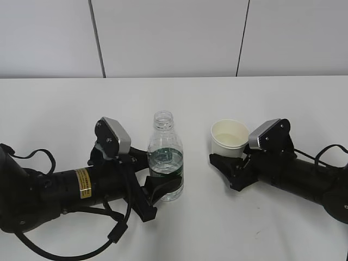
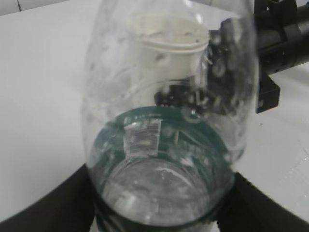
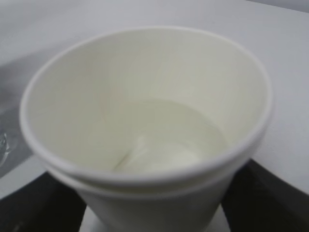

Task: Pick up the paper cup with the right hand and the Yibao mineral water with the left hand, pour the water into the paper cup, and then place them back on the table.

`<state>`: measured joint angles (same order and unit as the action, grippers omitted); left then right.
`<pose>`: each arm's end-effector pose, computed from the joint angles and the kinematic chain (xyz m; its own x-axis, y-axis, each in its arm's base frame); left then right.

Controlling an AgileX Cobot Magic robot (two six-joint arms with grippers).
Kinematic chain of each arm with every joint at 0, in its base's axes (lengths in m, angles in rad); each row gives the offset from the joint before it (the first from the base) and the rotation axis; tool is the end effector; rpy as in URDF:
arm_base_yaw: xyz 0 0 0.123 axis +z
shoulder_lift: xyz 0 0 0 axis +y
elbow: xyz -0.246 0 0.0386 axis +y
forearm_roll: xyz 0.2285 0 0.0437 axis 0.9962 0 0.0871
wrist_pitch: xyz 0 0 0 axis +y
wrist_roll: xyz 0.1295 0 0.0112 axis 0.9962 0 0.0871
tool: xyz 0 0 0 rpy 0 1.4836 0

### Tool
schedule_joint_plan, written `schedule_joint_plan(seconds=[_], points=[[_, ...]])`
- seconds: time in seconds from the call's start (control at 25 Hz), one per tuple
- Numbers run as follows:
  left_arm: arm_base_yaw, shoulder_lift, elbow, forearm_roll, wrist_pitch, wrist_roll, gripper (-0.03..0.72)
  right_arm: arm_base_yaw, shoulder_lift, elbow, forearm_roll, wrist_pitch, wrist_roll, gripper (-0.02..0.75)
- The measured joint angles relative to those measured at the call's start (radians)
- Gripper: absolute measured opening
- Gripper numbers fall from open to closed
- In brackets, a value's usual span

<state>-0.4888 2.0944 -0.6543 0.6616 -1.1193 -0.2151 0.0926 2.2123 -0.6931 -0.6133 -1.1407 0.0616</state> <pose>0.2593 -0.2193 0.0603 -0.1913 0.2076 -0.9593 0.8795 0.4701 -0.0736 0.3290 0.0988 0.0306 -0.2281 -0.2112 -0.9505 -0.6304 0.7760 -0.0212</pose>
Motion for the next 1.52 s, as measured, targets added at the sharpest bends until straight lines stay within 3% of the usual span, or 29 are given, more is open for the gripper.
schedule_joint_plan(seconds=[0.48,1.0,1.28,1.52], points=[[0.000,-0.001,0.000,0.001,0.011,-0.003,0.442,0.000,-0.002,0.012,-0.002,-0.006,0.030,0.605],[0.000,-0.079,0.000,0.002,0.179,-0.023,0.444,0.000,-0.002,0.033,-0.008,-0.009,0.034,0.605],[0.000,-0.083,0.000,-0.007,0.245,-0.080,0.557,0.000,-0.002,0.034,-0.010,-0.009,0.034,0.605],[0.000,-0.085,0.000,-0.007,0.285,-0.125,0.585,0.000,-0.002,0.042,-0.014,-0.009,0.034,0.605]])
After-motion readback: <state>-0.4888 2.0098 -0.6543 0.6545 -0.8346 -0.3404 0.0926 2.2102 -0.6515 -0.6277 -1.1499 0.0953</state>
